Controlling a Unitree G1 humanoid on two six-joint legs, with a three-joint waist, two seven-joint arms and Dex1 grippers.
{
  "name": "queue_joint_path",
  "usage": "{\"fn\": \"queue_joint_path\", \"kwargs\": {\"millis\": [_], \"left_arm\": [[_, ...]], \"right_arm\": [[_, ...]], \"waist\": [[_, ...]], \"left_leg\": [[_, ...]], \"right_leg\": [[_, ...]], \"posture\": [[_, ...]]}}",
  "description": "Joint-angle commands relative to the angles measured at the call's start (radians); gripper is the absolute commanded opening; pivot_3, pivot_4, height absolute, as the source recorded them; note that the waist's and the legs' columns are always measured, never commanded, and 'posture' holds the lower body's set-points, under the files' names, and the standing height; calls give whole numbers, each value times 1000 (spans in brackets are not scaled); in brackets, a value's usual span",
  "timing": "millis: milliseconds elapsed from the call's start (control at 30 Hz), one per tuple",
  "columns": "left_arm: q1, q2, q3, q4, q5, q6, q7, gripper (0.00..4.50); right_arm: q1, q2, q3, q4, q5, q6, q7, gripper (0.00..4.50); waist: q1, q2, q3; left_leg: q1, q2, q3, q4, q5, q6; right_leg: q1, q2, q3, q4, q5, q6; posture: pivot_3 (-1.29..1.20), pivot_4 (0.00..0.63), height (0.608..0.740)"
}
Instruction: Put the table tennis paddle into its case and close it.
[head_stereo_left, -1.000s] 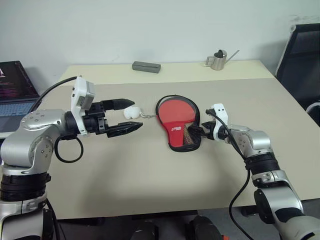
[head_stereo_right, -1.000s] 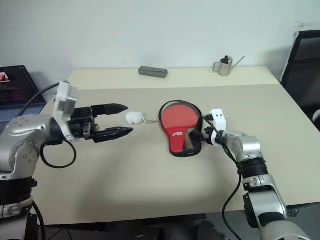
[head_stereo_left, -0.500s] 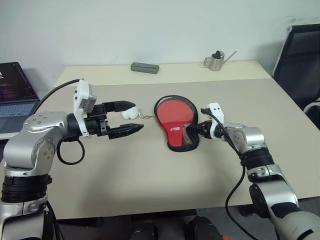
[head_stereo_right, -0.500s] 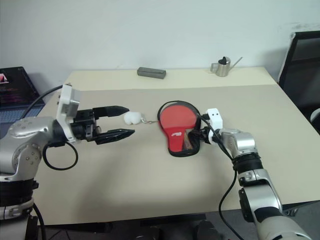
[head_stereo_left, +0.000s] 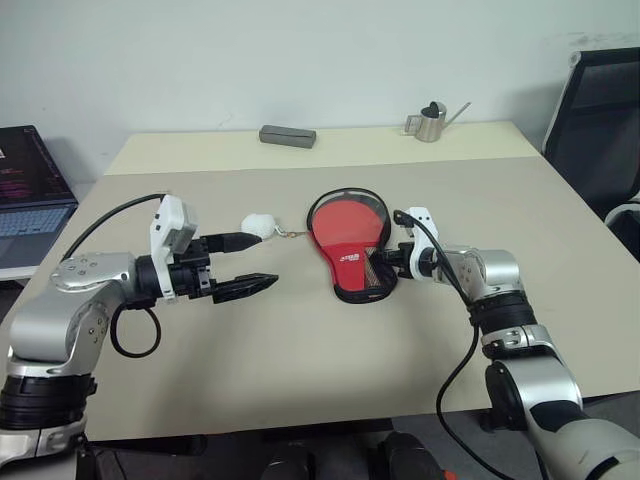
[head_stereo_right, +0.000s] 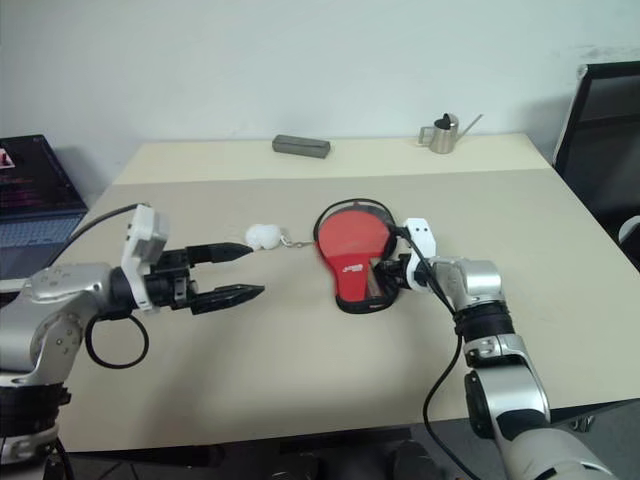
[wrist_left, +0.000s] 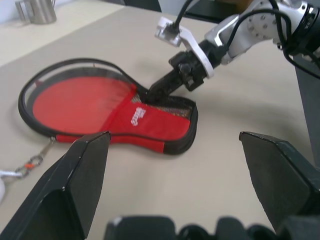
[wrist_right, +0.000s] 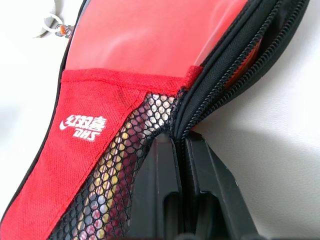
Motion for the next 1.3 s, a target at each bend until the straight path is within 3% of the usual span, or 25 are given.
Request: {"fn": "queue_joint_path", "kwargs": {"millis": [33,367,767,900,1100,1300], "left_arm": [[8,22,28,-34,-4,-19,-1,4500],[48,14,19,-103,-42,14,5,4500],[76,4,-45,-192,-93,63,-14,4500],[109,21,-87,-244,-116,82,-53,4500],[89,41,-116,-244,-116,85,-101,4500],[68,37,-143,-240,-114,87,-126,4500]], "right_arm": [[-13,4,-31,-47,27,69,-25,18],[57,-31,-120,-282,101,320,-89,18],[203,4,-247,-609,164,623,-169,18],[268,6,-271,-695,213,645,-202,18],[352,-4,-280,-782,333,645,-270,18],[520,-19,-278,-904,573,645,-411,18]], "waist": [[2,0,0],[7,0,0],[8,0,0],[9,0,0],[9,1,0],[13,1,0]], "left_leg": [[0,0,0,0,0,0],[-6,0,-1,-1,0,0],[-6,0,-1,-1,0,0],[-6,0,-1,-1,0,0],[-6,0,-1,-1,0,0],[-6,0,-2,-1,0,0]], "right_leg": [[0,0,0,0,0,0],[-4,0,0,-2,0,0],[-4,0,-1,-2,0,0],[-4,0,-1,-2,0,0],[-3,0,-1,-2,0,0],[-2,0,-2,-4,-1,0]], "posture": [[0,150,740],[0,150,740],[0,150,740],[0,150,740],[0,150,740],[0,150,740]]}}
